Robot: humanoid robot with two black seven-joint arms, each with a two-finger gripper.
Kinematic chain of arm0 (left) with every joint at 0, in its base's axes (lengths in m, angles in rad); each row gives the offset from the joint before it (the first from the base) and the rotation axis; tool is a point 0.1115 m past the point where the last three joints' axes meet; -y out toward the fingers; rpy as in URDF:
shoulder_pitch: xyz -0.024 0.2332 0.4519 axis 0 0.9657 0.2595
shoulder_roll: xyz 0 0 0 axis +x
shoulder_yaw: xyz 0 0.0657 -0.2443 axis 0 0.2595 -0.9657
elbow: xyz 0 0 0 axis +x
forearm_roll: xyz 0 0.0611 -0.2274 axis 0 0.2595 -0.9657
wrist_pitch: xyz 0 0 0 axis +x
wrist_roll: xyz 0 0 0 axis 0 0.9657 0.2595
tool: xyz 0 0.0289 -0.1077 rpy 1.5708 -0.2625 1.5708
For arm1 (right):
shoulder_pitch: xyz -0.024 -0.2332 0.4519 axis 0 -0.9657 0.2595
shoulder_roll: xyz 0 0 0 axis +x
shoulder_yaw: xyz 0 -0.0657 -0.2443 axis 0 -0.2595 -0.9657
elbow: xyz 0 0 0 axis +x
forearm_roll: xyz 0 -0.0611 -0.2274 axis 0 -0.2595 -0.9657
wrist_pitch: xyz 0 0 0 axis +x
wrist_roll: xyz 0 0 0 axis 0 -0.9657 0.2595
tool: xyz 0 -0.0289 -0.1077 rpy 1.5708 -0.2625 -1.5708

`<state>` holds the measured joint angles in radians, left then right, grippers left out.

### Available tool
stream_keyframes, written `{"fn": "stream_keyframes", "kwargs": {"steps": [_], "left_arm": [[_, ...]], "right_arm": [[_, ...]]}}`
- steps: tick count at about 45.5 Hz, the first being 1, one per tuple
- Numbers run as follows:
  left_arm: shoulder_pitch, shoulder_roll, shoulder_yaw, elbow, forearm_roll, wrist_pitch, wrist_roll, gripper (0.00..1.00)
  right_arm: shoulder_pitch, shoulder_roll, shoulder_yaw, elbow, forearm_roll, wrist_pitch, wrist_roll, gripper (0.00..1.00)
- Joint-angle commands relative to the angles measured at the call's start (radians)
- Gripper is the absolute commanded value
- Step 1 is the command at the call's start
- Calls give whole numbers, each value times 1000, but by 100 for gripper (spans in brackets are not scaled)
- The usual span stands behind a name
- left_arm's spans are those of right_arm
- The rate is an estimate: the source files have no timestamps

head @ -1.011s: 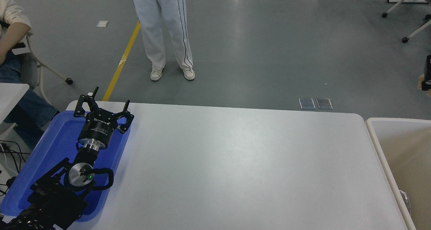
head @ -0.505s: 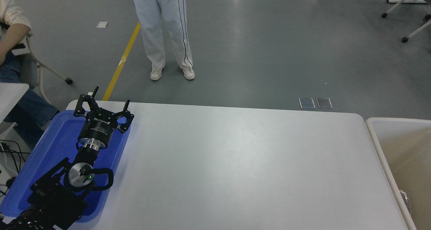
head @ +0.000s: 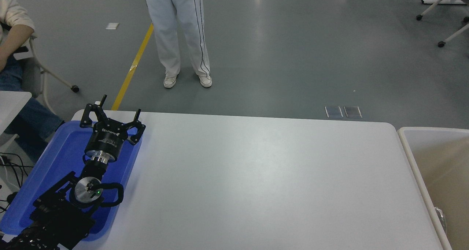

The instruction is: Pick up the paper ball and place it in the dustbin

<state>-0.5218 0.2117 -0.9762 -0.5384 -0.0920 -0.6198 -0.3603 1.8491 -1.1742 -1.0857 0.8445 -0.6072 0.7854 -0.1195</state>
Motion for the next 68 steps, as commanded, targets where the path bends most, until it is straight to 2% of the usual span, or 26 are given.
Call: {"fn": "stream_keyframes", "kwargs": {"steps": [1, 8, 13, 21, 32, 37, 48, 53, 58, 68], "left_arm": [[0, 0, -1, 0, 0, 0, 0, 100], [0, 0, 1, 0, 0, 0, 0, 100], [-1, 0, -1, 0, 0, 0, 0, 100], [0, 0, 1, 0, 0, 0, 0, 100], [-1, 0, 1, 0, 0, 0, 0, 100], [0, 0, 1, 0, 0, 0, 0, 100], [0, 0, 1, 0, 0, 0, 0, 100], [0, 0, 1, 0, 0, 0, 0, 100], [0, 0, -1, 0, 0, 0, 0, 100], [0, 0, 1, 0, 0, 0, 0, 100]], "right_arm": [[-520, 59, 424, -146, 1, 0, 0, 0], [-813, 159, 694, -309, 33, 0, -2, 0], [-948, 235, 793, -429, 55, -69, 0, 0], [-1051, 341, 823, -542, 106, -250, 1, 0], [-1151, 455, 825, -570, 176, -587, 1, 0], [-1185, 502, 823, -578, 201, -686, 1, 0], [-1220, 599, 825, -642, 216, -788, 1, 0], [-1240, 650, 819, -693, 288, -825, 1, 0], [-1245, 656, 811, -703, 333, -828, 3, 0], [-1248, 660, 811, -703, 334, -831, 3, 0]]}}
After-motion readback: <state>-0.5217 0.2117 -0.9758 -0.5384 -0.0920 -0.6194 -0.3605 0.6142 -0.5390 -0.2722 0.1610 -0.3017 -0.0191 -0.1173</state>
